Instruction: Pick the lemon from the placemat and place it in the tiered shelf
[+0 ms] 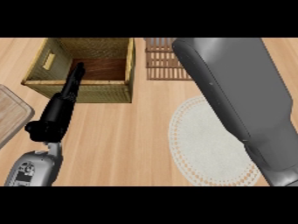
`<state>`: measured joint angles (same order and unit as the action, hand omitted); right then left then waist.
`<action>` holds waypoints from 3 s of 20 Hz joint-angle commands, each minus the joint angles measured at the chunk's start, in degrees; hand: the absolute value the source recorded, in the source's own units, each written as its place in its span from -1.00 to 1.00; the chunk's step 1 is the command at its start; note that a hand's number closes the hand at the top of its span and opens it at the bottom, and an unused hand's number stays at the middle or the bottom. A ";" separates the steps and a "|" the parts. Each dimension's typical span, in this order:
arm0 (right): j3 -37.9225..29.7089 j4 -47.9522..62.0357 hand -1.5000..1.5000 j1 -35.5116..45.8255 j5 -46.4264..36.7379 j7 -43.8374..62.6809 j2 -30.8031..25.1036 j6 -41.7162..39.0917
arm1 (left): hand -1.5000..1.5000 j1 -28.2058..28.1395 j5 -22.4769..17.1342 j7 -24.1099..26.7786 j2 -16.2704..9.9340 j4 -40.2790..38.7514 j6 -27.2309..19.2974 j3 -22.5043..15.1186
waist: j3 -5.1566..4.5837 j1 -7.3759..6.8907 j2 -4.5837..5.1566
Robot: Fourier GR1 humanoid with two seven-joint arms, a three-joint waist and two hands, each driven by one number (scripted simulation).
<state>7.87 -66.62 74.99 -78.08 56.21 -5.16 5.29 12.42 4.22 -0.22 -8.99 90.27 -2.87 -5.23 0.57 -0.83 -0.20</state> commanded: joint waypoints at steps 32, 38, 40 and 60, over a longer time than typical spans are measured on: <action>-15.67 12.00 -1.00 -7.09 2.84 -3.88 -3.99 28.66 | 0.00 -4.53 2.64 -0.86 2.44 -5.93 0.21 -0.68 | -0.57 1.19 0.23; -17.87 8.92 -1.00 -4.40 9.58 -7.22 -3.01 27.26 | 0.00 -0.98 1.32 -2.48 2.35 -6.96 0.83 1.21 | -0.57 0.93 0.35; -17.77 8.29 -1.00 -5.47 10.05 -8.65 -3.12 29.14 | 0.00 -1.49 1.01 -1.64 1.11 -7.39 1.95 1.99 | -0.58 0.77 0.42; -31.07 -19.41 -1.00 -8.36 16.50 6.73 -12.08 13.79 | 0.00 -6.96 2.35 -2.87 2.05 -3.10 0.76 1.67 | -0.52 4.35 -1.04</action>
<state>-20.56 -80.56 68.78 -63.22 56.69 -14.85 27.40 9.44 6.26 0.10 -8.10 91.37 -2.11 -2.48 0.65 2.14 -1.47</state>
